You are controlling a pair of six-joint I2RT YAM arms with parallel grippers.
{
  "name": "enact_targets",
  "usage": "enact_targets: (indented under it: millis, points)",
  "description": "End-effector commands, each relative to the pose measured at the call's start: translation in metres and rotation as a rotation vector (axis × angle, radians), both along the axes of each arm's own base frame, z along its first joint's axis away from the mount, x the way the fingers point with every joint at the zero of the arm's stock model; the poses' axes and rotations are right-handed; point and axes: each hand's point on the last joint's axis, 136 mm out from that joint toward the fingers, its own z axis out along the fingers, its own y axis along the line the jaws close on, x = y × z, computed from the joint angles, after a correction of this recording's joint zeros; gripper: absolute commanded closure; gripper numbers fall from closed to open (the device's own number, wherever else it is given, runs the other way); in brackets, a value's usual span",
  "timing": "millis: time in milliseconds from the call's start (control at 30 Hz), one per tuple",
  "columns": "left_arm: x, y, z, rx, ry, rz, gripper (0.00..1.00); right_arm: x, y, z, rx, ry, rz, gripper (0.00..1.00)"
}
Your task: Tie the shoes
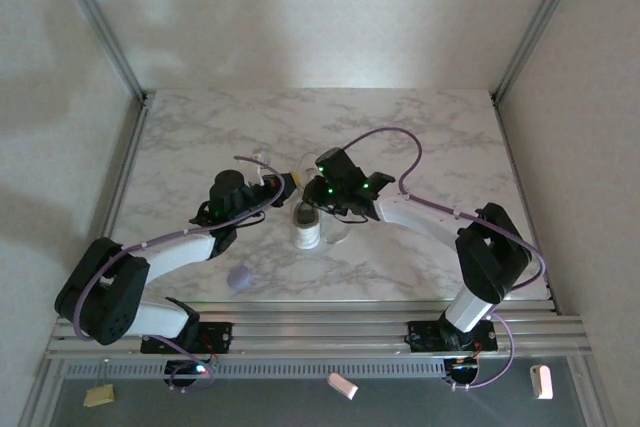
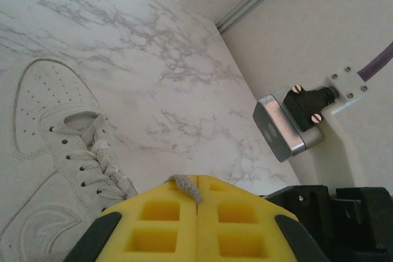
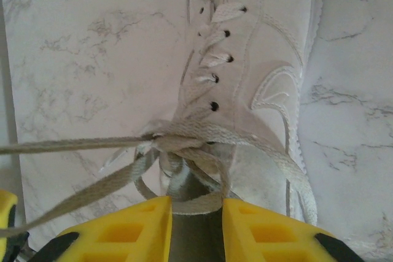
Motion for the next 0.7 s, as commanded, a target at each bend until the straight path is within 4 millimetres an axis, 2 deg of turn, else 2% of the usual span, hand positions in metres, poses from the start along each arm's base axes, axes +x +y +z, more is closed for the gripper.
enact_targets:
  millis: [0, 300, 533, 667]
  points:
    - [-0.003, -0.003, 0.008, -0.009, -0.038, -0.016, 1.0, 0.003, 0.001, -0.006, -0.04, 0.002, -0.011, 0.72]
    - [-0.003, -0.004, 0.007, -0.003, -0.04, -0.019, 1.0, 0.003, -0.002, -0.016, -0.087, 0.032, -0.017, 0.87]
    - [-0.003, -0.004, 0.007, 0.002, -0.043, -0.02, 1.0, 0.004, -0.005, -0.002, -0.105, 0.005, -0.006, 1.0]
    - [-0.003, -0.003, 0.004, 0.017, -0.04, -0.019, 1.0, 0.004, -0.009, 0.009, -0.127, -0.022, 0.017, 1.0]
